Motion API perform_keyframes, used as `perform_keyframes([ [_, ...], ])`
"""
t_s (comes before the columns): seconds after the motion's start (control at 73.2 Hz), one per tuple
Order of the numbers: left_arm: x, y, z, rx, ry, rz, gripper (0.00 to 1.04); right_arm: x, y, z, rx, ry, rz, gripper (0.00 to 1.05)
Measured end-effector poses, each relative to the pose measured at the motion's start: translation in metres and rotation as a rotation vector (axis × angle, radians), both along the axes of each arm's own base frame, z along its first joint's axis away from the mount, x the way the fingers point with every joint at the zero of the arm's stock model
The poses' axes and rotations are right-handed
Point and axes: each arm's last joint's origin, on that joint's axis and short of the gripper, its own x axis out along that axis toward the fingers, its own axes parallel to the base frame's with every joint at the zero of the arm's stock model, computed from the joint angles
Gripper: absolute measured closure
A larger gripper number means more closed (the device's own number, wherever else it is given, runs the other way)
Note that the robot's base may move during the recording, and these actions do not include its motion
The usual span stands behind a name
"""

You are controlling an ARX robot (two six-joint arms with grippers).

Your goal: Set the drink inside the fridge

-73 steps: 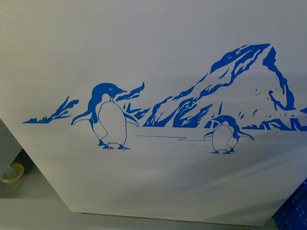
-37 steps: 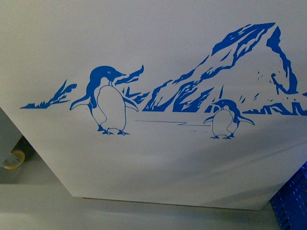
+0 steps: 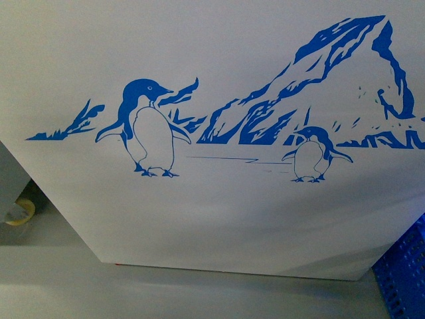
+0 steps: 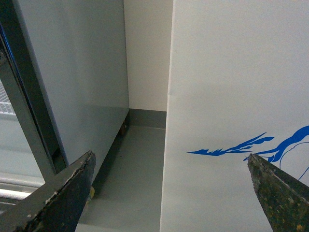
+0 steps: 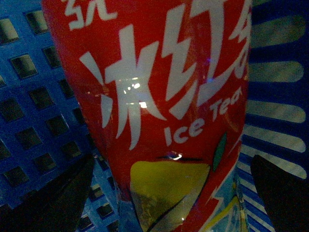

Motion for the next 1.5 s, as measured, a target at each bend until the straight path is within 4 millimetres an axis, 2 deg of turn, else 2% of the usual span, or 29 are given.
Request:
perform_keyframes([
  [0.082,0.0,0.0,0.0,0.0,0.0,0.0,0.08,0.0,0.0,0.0,0.004,0.004,0.0,0.07],
  [0.383,0.0,0.0,0.0,0.0,0.0,0.0,0.08,-0.002,-0.003,-0.001,0.023,-0.004,0.001,0.49],
  [0.478,0.0,0.0,0.0,0.0,0.0,0.0,0.08,-0.002,-0.003,-0.001,0.022,-0.001,0.005,0.57],
  [0.615,0.0,0.0,0.0,0.0,0.0,0.0,0.08,-0.004,-0.003,0.001,0.027,-0.009,0.011,0.63],
  [0.861,0.0,0.0,0.0,0.0,0.0,0.0,0.08,-0.012,0.001,0.014,0.066,-0.051,0.035,0.65],
  [0.902,0.0,0.0,0.0,0.0,0.0,0.0,0.08,-0.013,0.003,0.024,0.08,-0.077,0.049,0.65],
  [1.052,0.0,0.0,0.0,0.0,0.0,0.0,0.08,-0.007,0.008,0.081,0.062,-0.233,0.117,0.65],
  [1.093,0.0,0.0,0.0,0.0,0.0,0.0,0.08,-0.003,0.01,0.116,0.042,-0.324,0.154,0.65],
  [1.12,0.0,0.0,0.0,0.0,0.0,0.0,0.08,-0.003,0.011,0.128,0.037,-0.351,0.165,0.65],
  [1.134,0.0,0.0,0.0,0.0,0.0,0.0,0.08,-0.005,0.013,0.14,0.034,-0.378,0.174,0.65],
  [1.202,0.0,0.0,0.0,0.0,0.0,0.0,0.08,-0.009,0.019,0.169,0.031,-0.443,0.21,0.65],
  [1.298,0.0,0.0,0.0,0.0,0.0,0.0,0.08,-0.021,0.03,0.208,0.04,-0.526,0.251,0.65],
  [1.312,0.0,0.0,0.0,0.0,0.0,0.0,0.08,-0.026,0.034,0.218,0.053,-0.553,0.264,0.65],
  [1.448,0.0,0.0,0.0,0.0,0.0,0.0,0.08,-0.052,0.056,0.265,0.102,-0.654,0.309,0.65],
  [1.503,0.0,0.0,0.0,0.0,0.0,0.0,0.08,-0.068,0.068,0.291,0.128,-0.716,0.327,0.65],
])
